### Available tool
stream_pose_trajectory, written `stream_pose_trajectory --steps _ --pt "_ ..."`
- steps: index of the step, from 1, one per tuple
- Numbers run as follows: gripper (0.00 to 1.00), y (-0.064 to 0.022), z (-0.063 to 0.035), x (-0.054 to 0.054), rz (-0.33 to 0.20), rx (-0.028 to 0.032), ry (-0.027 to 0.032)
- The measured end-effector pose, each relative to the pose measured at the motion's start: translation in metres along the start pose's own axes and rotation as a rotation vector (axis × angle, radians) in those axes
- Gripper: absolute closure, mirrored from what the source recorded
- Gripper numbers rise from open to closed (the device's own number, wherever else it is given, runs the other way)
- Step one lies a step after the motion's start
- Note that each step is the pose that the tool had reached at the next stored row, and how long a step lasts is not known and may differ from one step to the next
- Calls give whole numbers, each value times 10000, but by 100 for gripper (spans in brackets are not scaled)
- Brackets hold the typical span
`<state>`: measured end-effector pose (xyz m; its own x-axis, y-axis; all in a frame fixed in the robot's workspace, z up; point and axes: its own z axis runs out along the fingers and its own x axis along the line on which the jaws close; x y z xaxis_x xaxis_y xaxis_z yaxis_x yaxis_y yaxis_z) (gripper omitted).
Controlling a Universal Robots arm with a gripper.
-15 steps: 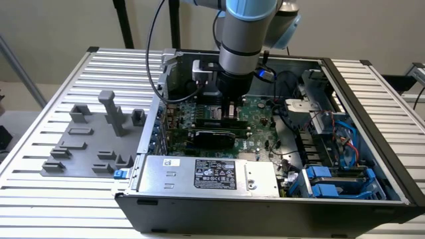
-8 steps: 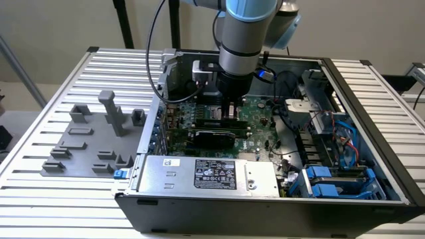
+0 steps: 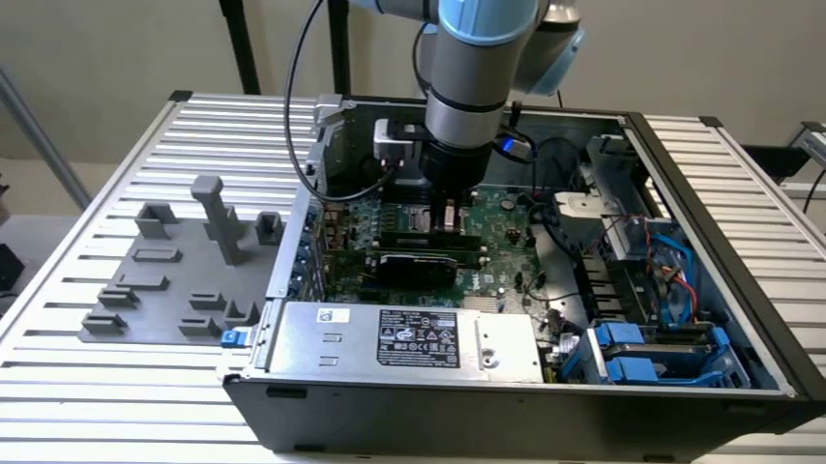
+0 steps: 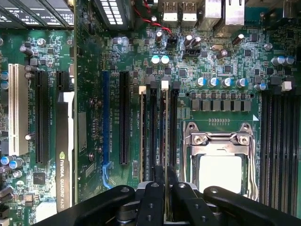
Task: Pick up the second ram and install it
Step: 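Insert the second ram into the second slot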
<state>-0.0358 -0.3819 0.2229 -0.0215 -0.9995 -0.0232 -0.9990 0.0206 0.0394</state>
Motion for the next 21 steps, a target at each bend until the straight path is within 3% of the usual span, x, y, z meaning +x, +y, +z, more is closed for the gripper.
stream_pose_trajectory --steps 14,15,21 --pt "85 -1 25 0 1 1 -3" --pt "79 -1 17 0 0 0 -3" --pt "79 6 -133 -3 0 0 -3"
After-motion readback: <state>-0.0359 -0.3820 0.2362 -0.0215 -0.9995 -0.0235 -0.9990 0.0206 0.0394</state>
